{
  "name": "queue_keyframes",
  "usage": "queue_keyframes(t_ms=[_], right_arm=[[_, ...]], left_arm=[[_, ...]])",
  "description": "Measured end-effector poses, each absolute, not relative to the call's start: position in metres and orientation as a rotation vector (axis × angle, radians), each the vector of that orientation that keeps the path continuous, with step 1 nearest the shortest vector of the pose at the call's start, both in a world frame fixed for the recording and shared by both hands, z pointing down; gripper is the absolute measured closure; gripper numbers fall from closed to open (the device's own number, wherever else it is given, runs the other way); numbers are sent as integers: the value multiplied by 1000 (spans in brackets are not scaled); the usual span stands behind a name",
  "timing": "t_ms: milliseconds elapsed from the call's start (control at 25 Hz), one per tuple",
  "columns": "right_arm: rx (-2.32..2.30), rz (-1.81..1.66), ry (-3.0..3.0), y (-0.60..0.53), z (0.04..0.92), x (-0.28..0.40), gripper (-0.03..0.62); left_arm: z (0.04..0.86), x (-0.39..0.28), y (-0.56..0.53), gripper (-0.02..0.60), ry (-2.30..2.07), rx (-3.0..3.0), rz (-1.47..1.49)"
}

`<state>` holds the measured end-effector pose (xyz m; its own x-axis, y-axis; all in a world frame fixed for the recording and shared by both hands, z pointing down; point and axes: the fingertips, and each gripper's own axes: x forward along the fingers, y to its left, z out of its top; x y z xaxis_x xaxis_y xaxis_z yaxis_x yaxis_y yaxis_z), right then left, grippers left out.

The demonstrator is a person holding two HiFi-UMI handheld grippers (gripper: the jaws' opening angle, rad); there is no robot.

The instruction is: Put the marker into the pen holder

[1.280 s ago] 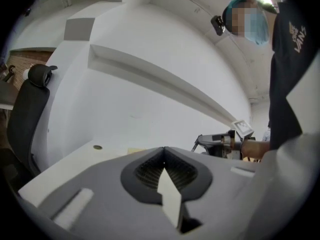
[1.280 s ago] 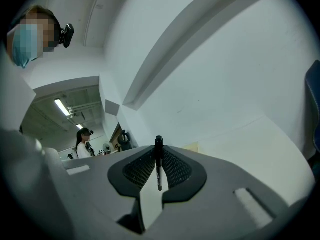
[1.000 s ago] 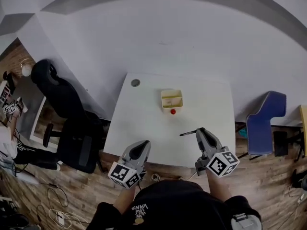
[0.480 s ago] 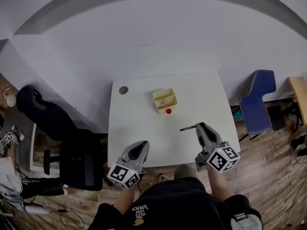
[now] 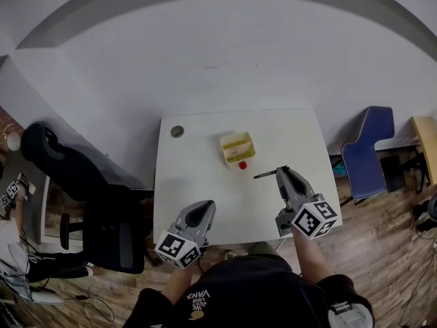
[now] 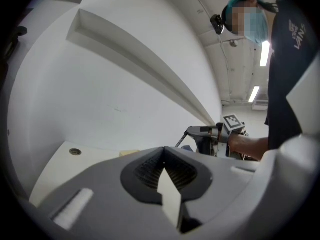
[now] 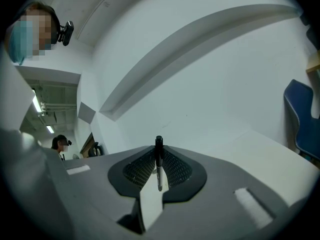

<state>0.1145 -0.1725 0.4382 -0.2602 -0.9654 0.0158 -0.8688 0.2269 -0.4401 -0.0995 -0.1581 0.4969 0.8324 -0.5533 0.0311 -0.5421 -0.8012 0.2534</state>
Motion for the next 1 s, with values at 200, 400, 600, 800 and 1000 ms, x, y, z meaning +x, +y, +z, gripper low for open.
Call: queue_keyframes(t_ms=[200, 400, 600, 800, 1000], right_arm=[[-1696, -528, 2293, -199, 436, 115, 548], [-1677, -529, 2354, -224, 440, 116, 548], [-1647, -542, 2412, -248, 447, 115, 548], [-1622, -565, 2459, -274, 459, 109, 548], [-1617, -613, 2493, -296, 482, 102, 548]], left_arm=[[494, -96, -171, 529, -887, 2748, -85], [494, -96, -178, 529, -955, 2723, -93], [497, -103, -180, 529, -1049, 2678, -104], [502, -115, -176, 529, -1146, 2624, -95], [508, -126, -169, 529, -1229, 2563, -95]])
